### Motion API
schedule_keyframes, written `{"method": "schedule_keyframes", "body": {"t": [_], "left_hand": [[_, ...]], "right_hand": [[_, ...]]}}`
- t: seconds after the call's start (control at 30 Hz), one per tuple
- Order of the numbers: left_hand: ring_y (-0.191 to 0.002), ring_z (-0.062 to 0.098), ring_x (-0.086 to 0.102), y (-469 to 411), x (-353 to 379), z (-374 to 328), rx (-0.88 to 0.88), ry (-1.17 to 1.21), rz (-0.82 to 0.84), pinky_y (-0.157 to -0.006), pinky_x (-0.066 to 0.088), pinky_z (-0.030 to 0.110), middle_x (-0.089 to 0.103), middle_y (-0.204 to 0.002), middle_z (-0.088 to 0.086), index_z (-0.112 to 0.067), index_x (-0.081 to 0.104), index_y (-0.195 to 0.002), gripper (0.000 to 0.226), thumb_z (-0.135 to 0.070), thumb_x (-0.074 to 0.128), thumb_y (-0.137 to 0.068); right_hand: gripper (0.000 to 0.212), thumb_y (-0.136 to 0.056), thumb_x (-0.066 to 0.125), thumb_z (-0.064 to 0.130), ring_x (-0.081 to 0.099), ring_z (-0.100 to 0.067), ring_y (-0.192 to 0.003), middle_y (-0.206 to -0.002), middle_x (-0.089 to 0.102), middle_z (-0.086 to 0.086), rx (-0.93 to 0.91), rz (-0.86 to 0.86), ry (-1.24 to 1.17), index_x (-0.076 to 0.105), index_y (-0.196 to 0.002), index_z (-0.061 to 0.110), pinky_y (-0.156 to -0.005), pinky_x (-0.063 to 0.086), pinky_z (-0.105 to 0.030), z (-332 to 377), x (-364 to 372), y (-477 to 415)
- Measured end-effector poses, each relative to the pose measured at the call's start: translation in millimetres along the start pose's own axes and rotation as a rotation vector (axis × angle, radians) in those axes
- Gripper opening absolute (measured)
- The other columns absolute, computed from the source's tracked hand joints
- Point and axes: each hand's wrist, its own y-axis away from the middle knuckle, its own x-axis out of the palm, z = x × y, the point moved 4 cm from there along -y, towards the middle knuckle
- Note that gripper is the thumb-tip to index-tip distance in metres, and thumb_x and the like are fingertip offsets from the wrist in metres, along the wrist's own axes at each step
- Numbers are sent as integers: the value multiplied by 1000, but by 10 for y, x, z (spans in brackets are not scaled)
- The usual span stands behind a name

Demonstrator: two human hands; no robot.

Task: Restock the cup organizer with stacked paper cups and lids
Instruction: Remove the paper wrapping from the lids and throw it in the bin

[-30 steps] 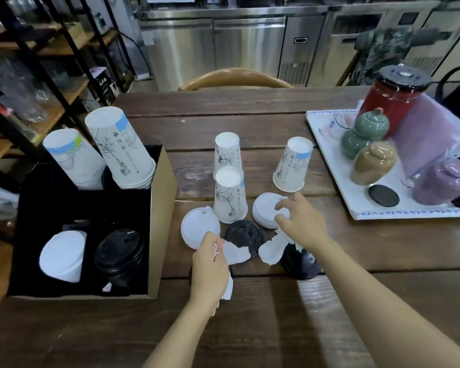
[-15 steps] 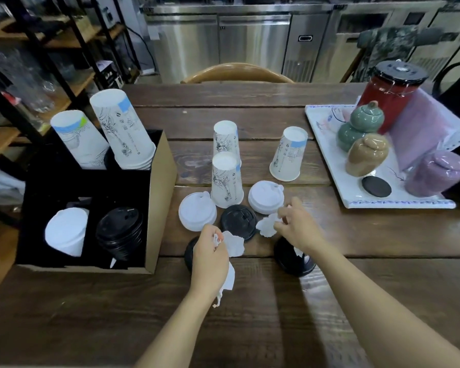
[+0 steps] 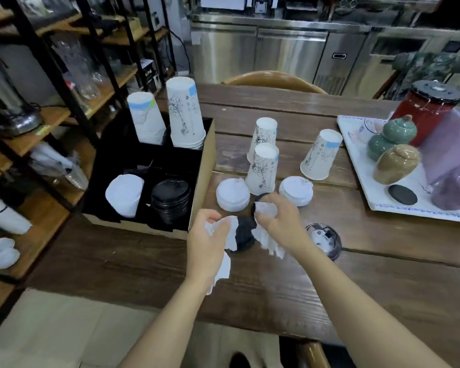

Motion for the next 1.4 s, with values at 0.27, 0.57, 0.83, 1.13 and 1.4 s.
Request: {"method": "schedule_keyframes", "body": {"t": [0.27,0.57,0.83,1.13,1.4], "left_hand": [[-43,1,36,640,-1426,443,-124,58,-288,-44,30,14,41,-39,-14,-13,34,-62,38,-21,60,-88],[-46,9,38,1686,-3058,1334,-295,105,-615,-41,32,11,49,-45,-1,-14,32,-61,39,-22,57,-90],[-57,16,39,2463,-3693,2512,-510,107,-857,-56,34,25,38,-62,5,-14,34,-64,35,-21,57,-90],[-69,17,49,2676,-3396,4690,-705,-89,-833,-59,36,15,55,-78,11,-1,51,-83,26,-25,49,-95],[-119,29,46,2687,-2742,6755,-953,-569,-288,-96,39,42,45,-132,8,-14,39,-132,44,-31,45,-92]], "right_hand": [[15,-67,42,10,51,-17,-71,-72,58,0,-140,174,-100,55,-64,16,-66,41,-27,875,1193,726],[29,-80,41,1,47,-25,-52,-46,46,7,-97,506,-27,47,-57,18,-45,31,-24,1181,2923,1646],[26,-86,45,8,49,-22,-59,-63,52,4,-116,788,152,47,-67,26,-58,40,-28,839,4239,2218],[18,-87,48,3,54,-8,-83,-98,50,3,-189,942,247,53,-88,20,-64,36,-8,-729,5829,2584],[45,-91,53,18,43,-27,-126,-141,40,-9,-360,1194,577,41,-134,10,-99,35,-32,-2575,7042,2904]]}}
